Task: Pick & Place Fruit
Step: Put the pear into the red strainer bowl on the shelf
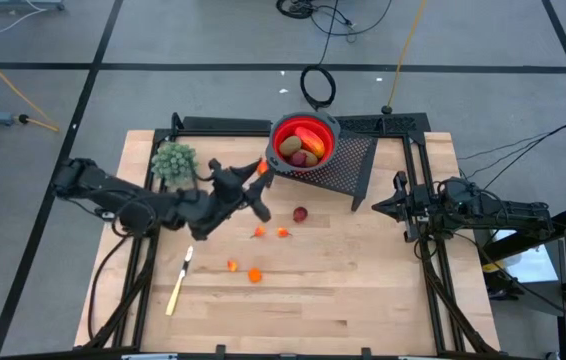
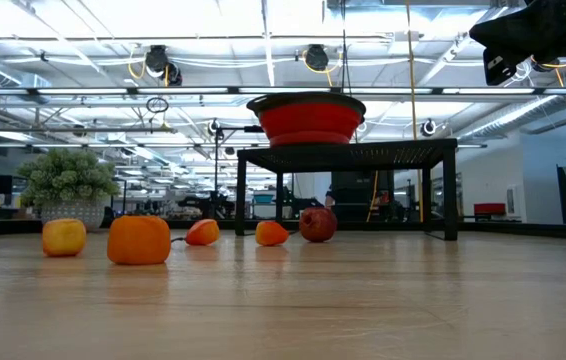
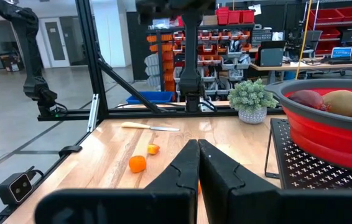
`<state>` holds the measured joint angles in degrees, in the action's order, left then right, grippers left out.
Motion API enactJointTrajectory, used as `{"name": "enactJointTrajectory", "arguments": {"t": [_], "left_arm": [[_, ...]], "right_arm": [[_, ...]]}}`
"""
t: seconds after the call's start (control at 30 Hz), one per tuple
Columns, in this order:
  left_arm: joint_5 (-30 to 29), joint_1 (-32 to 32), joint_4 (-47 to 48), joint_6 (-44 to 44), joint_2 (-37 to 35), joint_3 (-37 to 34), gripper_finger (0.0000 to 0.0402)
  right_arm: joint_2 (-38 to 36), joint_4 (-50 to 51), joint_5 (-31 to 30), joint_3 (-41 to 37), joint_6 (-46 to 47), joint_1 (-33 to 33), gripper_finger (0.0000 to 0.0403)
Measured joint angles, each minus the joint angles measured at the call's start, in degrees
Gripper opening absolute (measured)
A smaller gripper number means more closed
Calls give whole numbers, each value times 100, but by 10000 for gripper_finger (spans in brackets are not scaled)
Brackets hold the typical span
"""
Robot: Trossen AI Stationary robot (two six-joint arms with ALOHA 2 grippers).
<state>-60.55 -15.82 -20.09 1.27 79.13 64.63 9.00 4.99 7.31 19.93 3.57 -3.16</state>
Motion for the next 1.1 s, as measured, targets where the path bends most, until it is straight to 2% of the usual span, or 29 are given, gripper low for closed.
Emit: {"name": "enactJointTrajectory", "arguments": {"t": [0.13,0.3,0.7,1.1], "left_arm": [[102,299,615,187,50,356,115],[335,727,681,337,108,535,115],[2311,1964,646,-83,260,603,115],[3742,2842,787,-648,671,596,115]], "right_arm": [[0,0,0,1,1,1,0],[2,-2,-2,1,1,-1,0],[2,0,-2,1,-2,-2,0],[2,-3,-7,1,-2,-2,0]]}}
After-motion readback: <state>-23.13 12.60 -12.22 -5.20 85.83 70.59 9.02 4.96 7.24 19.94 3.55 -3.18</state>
